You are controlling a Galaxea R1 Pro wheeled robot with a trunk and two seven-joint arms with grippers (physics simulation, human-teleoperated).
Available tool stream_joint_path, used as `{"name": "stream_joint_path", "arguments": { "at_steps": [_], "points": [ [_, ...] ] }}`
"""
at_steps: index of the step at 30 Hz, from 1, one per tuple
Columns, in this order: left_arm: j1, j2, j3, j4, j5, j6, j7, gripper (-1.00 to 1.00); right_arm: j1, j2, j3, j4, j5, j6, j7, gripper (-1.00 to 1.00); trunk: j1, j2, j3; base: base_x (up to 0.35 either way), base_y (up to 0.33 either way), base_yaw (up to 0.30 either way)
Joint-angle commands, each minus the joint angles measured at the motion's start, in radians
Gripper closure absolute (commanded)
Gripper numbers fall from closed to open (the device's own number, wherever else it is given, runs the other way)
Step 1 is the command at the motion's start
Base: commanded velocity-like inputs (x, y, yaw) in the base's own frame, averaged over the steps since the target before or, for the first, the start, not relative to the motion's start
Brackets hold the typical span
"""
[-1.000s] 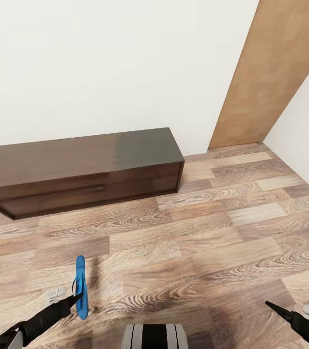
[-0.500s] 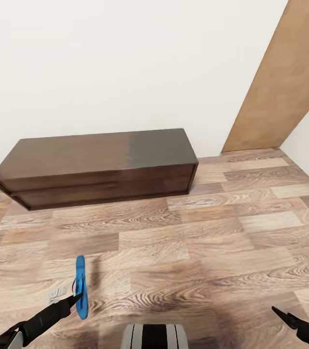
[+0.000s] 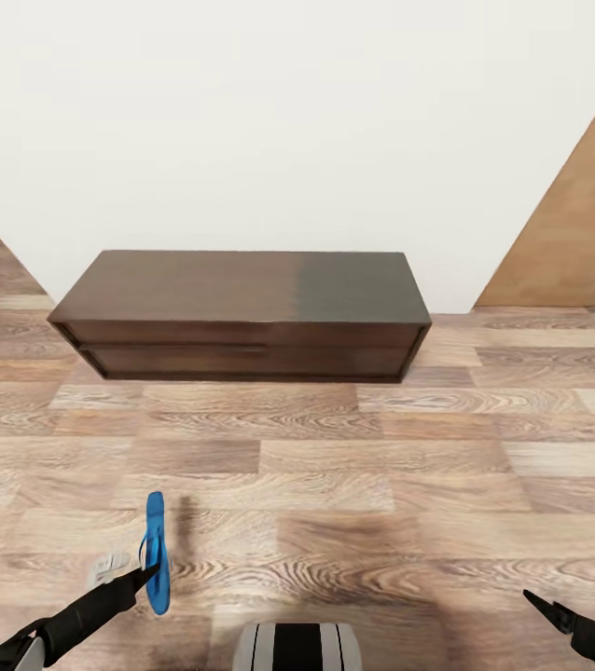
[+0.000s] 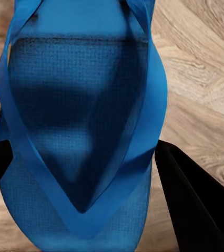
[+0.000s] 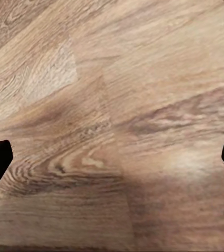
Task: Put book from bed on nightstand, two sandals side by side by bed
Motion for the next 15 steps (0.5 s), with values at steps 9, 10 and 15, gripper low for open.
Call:
{"name": "stream_joint_path", "arguments": {
  "at_steps": [9,10,15],
  "points": [
    [-0.001,0.000,0.001,0.000,0.008,0.010,-0.004,1.00,0.000,0.000,0.001,0.002,-0.003,-0.003,0.003,-1.00,0.000,0.000,-0.001,0.000,0.000,0.292],
    [-0.001,0.000,0.001,0.000,0.008,0.010,-0.004,1.00,0.000,0.000,0.001,0.002,-0.003,-0.003,0.003,-1.00,0.000,0.000,-0.001,0.000,0.000,0.292],
    [-0.001,0.000,0.000,0.000,0.008,0.010,-0.002,1.00,0.000,0.000,0.001,0.002,-0.003,-0.003,0.002,-1.00,0.000,0.000,-0.001,0.000,0.000,0.292]
  ]
}}
